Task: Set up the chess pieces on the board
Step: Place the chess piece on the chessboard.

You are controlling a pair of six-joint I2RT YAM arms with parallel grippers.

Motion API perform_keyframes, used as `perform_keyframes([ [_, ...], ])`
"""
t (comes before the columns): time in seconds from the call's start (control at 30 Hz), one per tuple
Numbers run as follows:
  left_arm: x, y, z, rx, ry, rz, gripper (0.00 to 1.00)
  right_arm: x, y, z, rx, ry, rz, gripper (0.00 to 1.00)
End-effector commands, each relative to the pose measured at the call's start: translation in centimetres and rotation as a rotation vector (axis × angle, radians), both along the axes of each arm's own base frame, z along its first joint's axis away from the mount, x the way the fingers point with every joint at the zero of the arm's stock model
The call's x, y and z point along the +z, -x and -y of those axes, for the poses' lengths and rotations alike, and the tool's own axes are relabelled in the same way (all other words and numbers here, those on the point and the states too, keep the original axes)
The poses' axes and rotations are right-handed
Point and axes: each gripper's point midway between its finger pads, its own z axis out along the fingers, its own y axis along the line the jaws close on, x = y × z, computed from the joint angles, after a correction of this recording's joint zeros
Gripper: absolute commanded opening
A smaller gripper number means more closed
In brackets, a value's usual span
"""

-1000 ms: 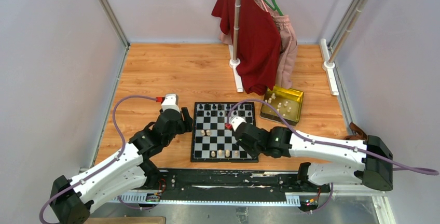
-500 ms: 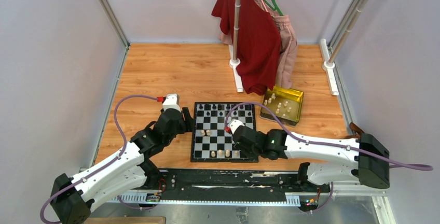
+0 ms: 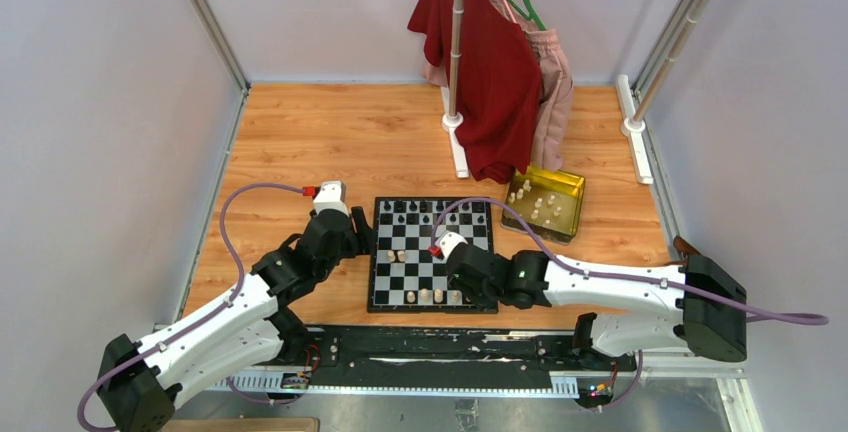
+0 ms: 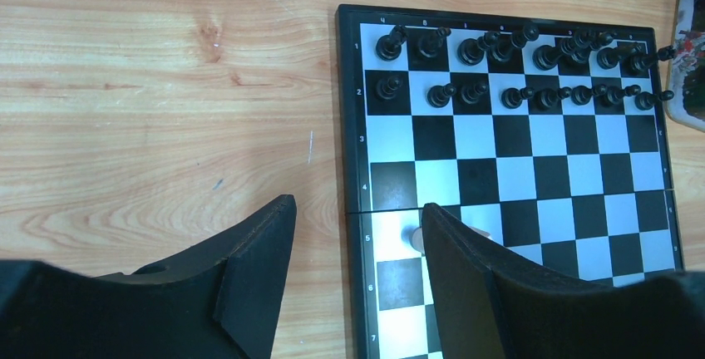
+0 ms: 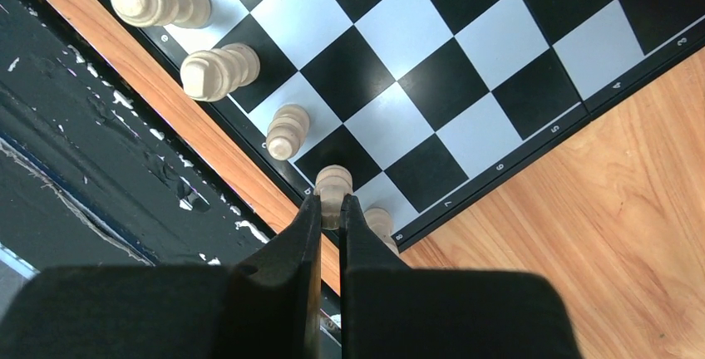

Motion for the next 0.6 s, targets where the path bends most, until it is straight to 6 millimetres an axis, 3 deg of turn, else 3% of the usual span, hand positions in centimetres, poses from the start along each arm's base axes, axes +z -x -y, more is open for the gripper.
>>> perform_keyframes([
  [0.0,1.17,-0.65,0.40,0.012,0.040,0.032,0.63,-0.99,0.73,0.01,0.018,0.009,-0.020,0.00],
  [0.33,1.10,-0.55,0.39,0.010,0.043,0.031,0.64,-1.41,0.72,-0.11,0.021,0.009,-0.020,0.00],
  [0.57,0.92,-0.50,0.37,0.011,0.042,0.026,0.75,-1.54,0.58,-0.21,0.022,0.008,-0.014,0.01],
])
